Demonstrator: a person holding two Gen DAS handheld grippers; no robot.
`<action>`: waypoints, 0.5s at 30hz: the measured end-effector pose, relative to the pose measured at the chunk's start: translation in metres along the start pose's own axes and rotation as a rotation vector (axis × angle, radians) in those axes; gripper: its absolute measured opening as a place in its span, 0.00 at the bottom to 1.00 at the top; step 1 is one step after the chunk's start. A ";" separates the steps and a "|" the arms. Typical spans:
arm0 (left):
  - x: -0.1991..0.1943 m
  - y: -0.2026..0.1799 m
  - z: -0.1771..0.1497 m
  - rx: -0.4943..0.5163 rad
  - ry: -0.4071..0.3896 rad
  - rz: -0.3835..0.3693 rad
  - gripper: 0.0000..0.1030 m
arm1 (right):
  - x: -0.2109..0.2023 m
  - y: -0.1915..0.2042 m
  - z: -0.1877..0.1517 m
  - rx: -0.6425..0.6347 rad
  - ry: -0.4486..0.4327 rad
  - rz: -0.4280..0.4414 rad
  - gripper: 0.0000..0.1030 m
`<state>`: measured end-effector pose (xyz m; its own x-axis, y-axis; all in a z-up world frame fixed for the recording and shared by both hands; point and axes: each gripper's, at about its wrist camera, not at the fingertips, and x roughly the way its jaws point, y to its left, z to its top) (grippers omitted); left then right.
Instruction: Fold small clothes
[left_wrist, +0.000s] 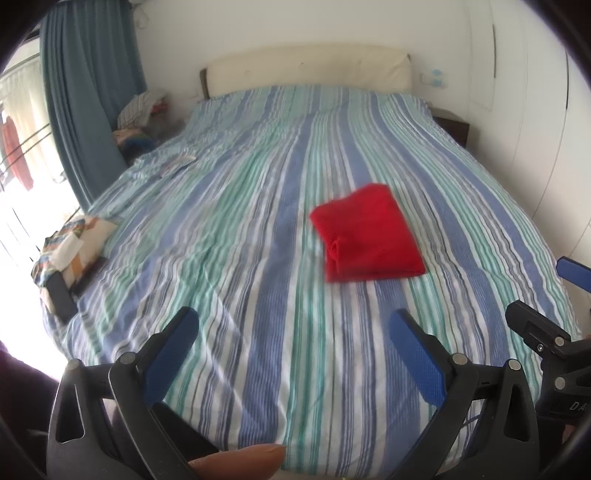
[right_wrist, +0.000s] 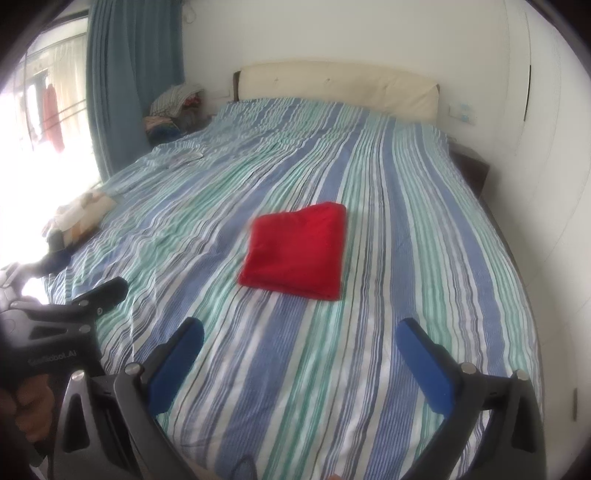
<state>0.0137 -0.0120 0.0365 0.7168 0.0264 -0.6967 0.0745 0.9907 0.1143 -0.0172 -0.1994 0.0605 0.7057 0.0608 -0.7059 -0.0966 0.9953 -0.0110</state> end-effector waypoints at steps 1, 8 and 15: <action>0.000 0.000 0.000 0.002 0.001 0.007 1.00 | 0.000 0.001 0.000 -0.003 0.003 0.002 0.99; -0.003 0.000 0.003 -0.003 0.003 0.011 1.00 | 0.001 0.004 0.004 -0.010 0.006 0.015 0.99; -0.005 -0.005 0.007 0.028 -0.002 0.037 1.00 | 0.000 0.006 0.007 -0.011 0.011 0.014 0.99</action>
<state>0.0146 -0.0177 0.0440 0.7211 0.0631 -0.6900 0.0669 0.9848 0.1600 -0.0128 -0.1934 0.0652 0.6964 0.0741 -0.7138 -0.1141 0.9934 -0.0082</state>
